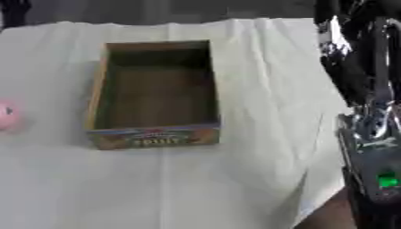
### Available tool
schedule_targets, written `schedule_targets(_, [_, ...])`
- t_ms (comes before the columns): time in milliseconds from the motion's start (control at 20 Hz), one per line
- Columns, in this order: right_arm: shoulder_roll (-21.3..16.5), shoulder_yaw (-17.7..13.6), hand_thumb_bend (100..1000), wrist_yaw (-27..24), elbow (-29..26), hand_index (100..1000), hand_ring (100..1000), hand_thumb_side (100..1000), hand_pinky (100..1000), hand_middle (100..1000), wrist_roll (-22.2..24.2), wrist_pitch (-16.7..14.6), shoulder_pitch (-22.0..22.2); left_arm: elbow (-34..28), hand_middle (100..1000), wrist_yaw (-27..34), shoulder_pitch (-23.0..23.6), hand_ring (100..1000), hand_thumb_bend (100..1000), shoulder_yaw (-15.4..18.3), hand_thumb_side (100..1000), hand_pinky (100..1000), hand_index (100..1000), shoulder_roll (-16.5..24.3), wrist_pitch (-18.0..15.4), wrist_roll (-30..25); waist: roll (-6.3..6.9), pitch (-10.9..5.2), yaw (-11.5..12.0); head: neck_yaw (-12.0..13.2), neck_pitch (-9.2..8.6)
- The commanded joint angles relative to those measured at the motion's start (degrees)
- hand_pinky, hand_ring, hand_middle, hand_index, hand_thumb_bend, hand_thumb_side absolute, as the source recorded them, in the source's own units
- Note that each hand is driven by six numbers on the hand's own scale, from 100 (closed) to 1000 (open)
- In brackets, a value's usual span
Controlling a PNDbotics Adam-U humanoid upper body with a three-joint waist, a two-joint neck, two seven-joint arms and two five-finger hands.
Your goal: Pick up objects on the table and place them in the box.
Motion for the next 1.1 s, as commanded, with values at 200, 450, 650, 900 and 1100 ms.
schedule_targets(200, [-0.51, -0.27, 280, -0.12, -1.14, 802, 747, 679, 672, 613, -0.13, -0.15, -0.38, -1.1, 657, -0.43, -0.3, 644, 100, 0.62, 629, 810, 846, 0.98, -0.13, 0.25, 0.13, -1.13, 0.01, -0.11, -0.6])
schedule_targets(450, [-0.48, -0.27, 280, -0.14, -1.14, 802, 747, 679, 672, 613, -0.12, -0.17, -0.36, -1.1, 658, -0.76, -0.2, 642, 100, 0.68, 624, 809, 848, 2.02, -0.25, 0.36, 0.12, -1.19, -0.08, 0.1, -0.68])
schedule_targets(650, [-0.47, -0.2, 278, -0.2, -1.14, 801, 747, 678, 672, 613, -0.06, -0.15, -0.25, -1.1, 664, -4.61, -0.07, 642, 100, 0.55, 607, 806, 848, 6.62, -0.93, 0.65, 0.27, -1.4, -0.11, 0.53, -0.34])
schedule_targets(900, [-0.42, -0.05, 278, -0.25, -1.14, 801, 747, 678, 672, 614, 0.14, -0.21, -0.14, -1.1, 665, -8.72, -0.62, 641, 100, -0.75, 578, 798, 846, 13.86, -1.65, 2.2, 0.52, -1.82, -0.17, 0.69, 0.25])
schedule_targets(1100, [-0.37, 0.09, 275, -0.31, -1.14, 802, 747, 677, 672, 614, 0.26, -0.23, 0.03, -1.1, 673, -14.2, -0.7, 643, 100, -0.69, 552, 790, 851, 18.78, -0.52, 5.73, 0.84, -2.11, -0.33, 1.0, 0.38])
